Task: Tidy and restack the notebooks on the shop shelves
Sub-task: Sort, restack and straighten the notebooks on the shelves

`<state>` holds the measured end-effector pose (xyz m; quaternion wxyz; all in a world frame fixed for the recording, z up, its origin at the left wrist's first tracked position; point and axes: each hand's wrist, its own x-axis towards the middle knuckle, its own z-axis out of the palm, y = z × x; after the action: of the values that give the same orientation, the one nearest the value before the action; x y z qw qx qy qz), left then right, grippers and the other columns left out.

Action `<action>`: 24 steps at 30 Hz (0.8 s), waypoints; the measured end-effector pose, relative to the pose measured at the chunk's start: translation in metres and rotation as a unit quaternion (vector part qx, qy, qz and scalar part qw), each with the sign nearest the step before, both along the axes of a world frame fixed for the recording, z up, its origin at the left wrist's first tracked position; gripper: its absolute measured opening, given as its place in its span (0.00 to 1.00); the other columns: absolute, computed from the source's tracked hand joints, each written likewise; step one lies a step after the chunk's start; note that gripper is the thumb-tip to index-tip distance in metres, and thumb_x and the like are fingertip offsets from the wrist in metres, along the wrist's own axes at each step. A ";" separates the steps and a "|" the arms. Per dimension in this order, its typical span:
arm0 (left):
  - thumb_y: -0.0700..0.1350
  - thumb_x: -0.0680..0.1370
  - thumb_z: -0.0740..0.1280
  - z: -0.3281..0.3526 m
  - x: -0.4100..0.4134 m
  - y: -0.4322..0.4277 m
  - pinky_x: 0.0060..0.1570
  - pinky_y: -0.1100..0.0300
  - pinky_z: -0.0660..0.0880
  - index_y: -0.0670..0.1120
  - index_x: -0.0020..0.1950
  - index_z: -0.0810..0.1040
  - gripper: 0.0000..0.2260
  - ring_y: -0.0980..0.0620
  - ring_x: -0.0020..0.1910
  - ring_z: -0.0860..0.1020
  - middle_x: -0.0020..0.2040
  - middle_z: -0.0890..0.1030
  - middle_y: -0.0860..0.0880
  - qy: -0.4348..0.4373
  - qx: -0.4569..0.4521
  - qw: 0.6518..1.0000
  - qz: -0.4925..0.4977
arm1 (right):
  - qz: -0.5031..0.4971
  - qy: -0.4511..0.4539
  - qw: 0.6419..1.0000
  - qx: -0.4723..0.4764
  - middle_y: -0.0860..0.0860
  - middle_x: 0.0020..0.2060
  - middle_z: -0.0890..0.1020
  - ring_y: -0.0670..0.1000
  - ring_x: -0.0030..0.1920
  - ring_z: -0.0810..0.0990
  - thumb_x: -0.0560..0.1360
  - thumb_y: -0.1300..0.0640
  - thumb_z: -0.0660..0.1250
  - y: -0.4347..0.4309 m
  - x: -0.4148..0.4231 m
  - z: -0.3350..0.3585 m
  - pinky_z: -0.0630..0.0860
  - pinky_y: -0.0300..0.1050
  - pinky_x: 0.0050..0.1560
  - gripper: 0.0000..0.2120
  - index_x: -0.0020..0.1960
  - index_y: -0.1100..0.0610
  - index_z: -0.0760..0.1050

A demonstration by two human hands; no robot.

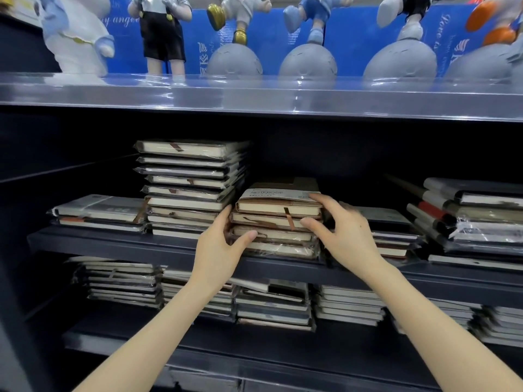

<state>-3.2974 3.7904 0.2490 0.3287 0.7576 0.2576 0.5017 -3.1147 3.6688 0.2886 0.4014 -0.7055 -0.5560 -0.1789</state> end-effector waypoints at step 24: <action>0.41 0.74 0.71 -0.006 0.004 0.001 0.53 0.77 0.68 0.46 0.70 0.68 0.25 0.72 0.52 0.72 0.53 0.74 0.64 -0.066 -0.019 0.998 0.002 | -0.010 -0.030 0.998 -0.052 0.41 0.28 0.69 0.40 0.28 0.68 0.78 0.46 0.63 0.002 -0.014 -0.007 0.65 0.32 0.32 0.29 0.74 0.52 0.58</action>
<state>-3.2930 3.7916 0.2434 0.3590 0.7157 0.2461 0.5463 -3.1288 3.6707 0.2813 0.3454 -0.7253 -0.5695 -0.1742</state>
